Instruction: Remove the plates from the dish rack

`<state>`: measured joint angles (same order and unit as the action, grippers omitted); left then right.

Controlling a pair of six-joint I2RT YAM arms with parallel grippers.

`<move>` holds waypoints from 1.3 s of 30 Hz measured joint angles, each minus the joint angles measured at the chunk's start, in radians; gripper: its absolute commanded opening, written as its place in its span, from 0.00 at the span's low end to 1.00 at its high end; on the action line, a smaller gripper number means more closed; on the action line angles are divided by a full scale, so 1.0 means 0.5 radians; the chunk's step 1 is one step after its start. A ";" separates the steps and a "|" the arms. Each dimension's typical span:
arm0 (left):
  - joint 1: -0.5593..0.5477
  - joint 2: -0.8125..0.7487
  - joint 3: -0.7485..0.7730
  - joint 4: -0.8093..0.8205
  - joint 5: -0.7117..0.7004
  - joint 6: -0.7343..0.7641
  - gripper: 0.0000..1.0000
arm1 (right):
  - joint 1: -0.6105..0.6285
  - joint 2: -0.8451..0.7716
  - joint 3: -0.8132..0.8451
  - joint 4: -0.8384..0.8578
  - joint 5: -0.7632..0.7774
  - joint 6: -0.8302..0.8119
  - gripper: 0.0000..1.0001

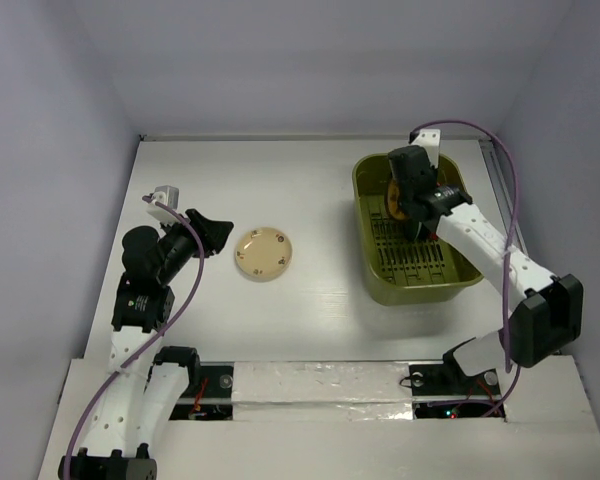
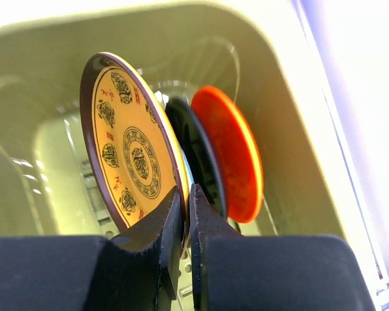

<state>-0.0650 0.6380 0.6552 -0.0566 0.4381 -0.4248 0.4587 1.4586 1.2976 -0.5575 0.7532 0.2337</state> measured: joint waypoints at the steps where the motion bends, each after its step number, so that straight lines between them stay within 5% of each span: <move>1: 0.000 0.000 0.001 0.000 0.000 0.000 0.37 | 0.004 -0.021 0.034 -0.014 0.002 -0.006 0.00; 9: 0.000 0.000 0.001 0.001 0.001 -0.001 0.37 | 0.099 -0.315 0.168 -0.079 -0.096 -0.012 0.00; 14: 0.010 0.000 0.001 0.001 0.002 -0.001 0.37 | 0.391 -0.419 0.167 0.064 -0.391 0.071 0.00; 21: 0.016 -0.007 0.001 -0.002 -0.013 -0.001 0.37 | 0.755 0.031 0.146 0.446 -0.861 0.301 0.00; 31: 0.016 -0.011 0.000 0.002 -0.010 -0.007 0.56 | 0.791 0.630 0.103 0.733 -1.301 0.580 0.00; 39: 0.017 -0.011 0.001 0.002 0.000 -0.007 0.58 | 0.800 0.891 0.138 0.805 -1.358 0.695 0.09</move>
<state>-0.0566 0.6323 0.6556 -0.0555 0.4381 -0.4282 0.8589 1.9041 1.3666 -0.1551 0.0742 0.5812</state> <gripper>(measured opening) 0.578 0.119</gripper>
